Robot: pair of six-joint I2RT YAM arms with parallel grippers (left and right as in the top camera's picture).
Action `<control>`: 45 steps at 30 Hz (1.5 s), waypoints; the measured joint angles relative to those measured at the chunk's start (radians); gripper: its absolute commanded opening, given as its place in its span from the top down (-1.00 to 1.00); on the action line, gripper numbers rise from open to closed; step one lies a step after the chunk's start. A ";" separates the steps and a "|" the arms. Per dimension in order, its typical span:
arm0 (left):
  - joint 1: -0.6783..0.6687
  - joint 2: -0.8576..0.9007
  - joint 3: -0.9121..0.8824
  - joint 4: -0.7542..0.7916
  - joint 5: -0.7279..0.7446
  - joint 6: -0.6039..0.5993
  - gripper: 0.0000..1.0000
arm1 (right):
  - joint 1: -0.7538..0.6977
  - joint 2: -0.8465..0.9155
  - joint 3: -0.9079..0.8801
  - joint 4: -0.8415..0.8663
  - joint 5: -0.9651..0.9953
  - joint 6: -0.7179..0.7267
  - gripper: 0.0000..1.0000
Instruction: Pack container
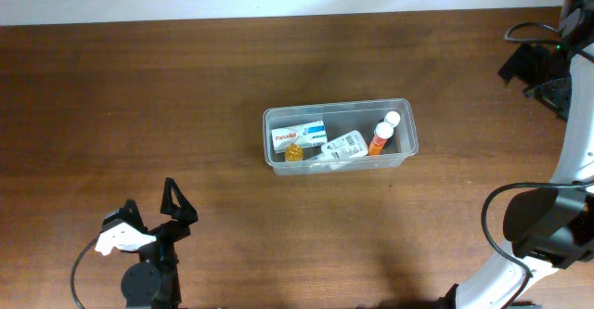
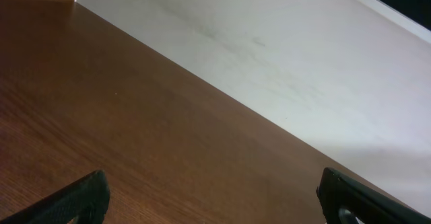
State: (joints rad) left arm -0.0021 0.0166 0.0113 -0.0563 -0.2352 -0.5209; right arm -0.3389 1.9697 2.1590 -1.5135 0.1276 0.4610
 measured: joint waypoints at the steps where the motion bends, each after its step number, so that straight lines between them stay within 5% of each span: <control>1: 0.000 0.000 0.000 0.000 0.000 0.000 -0.99 | 0.000 0.000 0.000 0.000 0.000 0.000 -0.97; 45: 0.000 0.000 0.000 0.000 0.000 0.000 -0.99 | 0.000 -0.018 0.000 0.000 0.000 0.000 -0.97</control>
State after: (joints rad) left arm -0.0021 0.0166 0.0113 -0.0563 -0.2352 -0.5209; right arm -0.3389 1.9522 2.1590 -1.5131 0.1276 0.4610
